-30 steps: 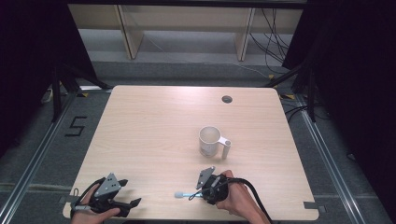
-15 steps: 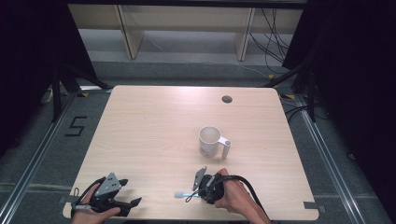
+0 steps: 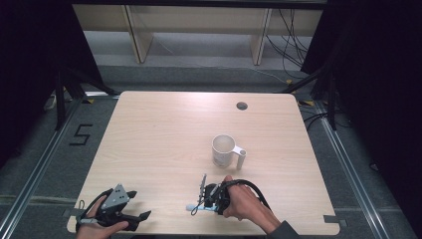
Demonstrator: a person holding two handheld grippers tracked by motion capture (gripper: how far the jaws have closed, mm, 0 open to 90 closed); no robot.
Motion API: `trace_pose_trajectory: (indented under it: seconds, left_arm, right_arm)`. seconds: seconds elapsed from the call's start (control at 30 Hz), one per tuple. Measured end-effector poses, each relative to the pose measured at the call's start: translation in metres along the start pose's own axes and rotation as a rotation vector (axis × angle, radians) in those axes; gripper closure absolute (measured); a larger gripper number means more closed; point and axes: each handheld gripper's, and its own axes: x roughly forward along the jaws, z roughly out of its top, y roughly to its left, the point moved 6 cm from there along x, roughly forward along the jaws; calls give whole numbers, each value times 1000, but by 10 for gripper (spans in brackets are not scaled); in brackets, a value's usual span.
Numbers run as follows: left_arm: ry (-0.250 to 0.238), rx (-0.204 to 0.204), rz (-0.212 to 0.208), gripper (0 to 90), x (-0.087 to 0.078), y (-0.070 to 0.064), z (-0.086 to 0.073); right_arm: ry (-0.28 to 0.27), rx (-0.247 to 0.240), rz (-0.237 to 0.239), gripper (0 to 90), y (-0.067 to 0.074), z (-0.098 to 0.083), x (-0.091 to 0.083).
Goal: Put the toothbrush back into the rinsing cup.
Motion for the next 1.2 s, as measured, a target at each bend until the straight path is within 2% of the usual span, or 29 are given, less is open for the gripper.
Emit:
trace_pose_trajectory:
  seconds: [0.03, 0.07, 0.1, 0.13, 0.17, 0.2, 0.27, 0.3, 0.33, 0.43, 0.47, 0.5, 0.53, 0.57, 0.73, 0.77, 0.87, 0.9, 0.93, 0.97, 1.0, 1.03, 1.07, 1.13, 1.17, 1.2]
  left_arm:
    - [0, 0, 0, 161, 0, 0, 0]
    - [1, -2, -1, 161, 0, 0, 0]
    - [0, 2, -1, 160, 0, 0, 0]
    - [-1, 1, -1, 161, 0, 0, 0]
    - [-1, 1, -1, 160, 0, 0, 0]
    - [0, 2, -1, 161, 0, 0, 0]
    - [0, 2, -2, 161, 0, 0, 0]
    - [-1, 2, -2, 161, 0, 0, 0]
    - [-1, 2, -2, 160, 0, 0, 0]
    - [-5, -2, -9, 161, 1, 0, 0]
    - [-6, -3, -10, 161, 1, 0, 0]
    - [-5, 3, -11, 161, 1, 0, 0]
    - [-4, 3, -11, 161, 1, 0, 0]
    - [-4, 4, -8, 161, 1, 0, 0]
    - [1, 0, -4, 161, 0, 0, 0]
    - [-1, -1, -4, 161, 0, 0, 0]
    - [0, 0, -3, 161, 0, 0, 0]
    - [-4, 0, -8, 160, 1, 0, 0]
    - [-4, 0, -8, 161, 1, 0, 0]
    - [2, 1, -5, 160, 0, 0, 0]
    - [1, 1, -3, 160, 0, 0, 0]
    - [6, 8, 2, 161, -1, 2, 0]
    - [6, 8, 2, 161, -1, 2, 0]
    - [0, 2, -6, 160, 0, 1, 0]
    - [5, 3, -7, 161, 0, 1, 0]
    - [5, 3, -7, 161, 0, 1, 0]
  right_arm:
    - [38, 33, 14, 768, 3, 0, -1]
    - [31, 15, 13, 771, 2, 1, 0]
    - [53, 21, 21, 774, 3, 1, -1]
    - [40, -10, 15, 778, 0, 3, 0]
    - [40, -10, 15, 778, 0, 3, 0]
    - [66, 31, 38, 781, 3, 3, -1]
    - [53, -11, 28, 783, -2, 4, 0]
    - [53, -11, 28, 783, -2, 4, 0]
    - [77, 22, 47, 783, 1, 4, 0]
    - [91, 30, 51, 783, 1, 5, 0]
    - [100, 8, 53, 784, 0, 6, 0]
    - [81, 38, 62, 784, 2, 6, 2]
    - [108, 29, 45, 785, 1, 6, 0]
    - [111, 27, 47, 786, 1, 6, 1]
    - [111, 46, 59, 791, 2, 9, 2]
    - [114, 30, 55, 791, 0, 9, 2]
    - [111, 43, 57, 792, 2, 9, 2]
    - [108, 22, 50, 793, 1, 9, 2]
    - [108, 22, 50, 793, 1, 9, 2]
    - [100, 46, 57, 793, 2, 8, 2]
    - [95, 27, 52, 794, 1, 9, 1]
    - [90, 54, 78, 794, 5, 9, 1]
    - [95, 43, 56, 794, 3, 8, -1]
    - [62, 55, 60, 794, 3, 10, -5]
    - [36, 29, 46, 794, 0, 11, -7]
    - [21, 32, 31, 794, -2, 11, -10]
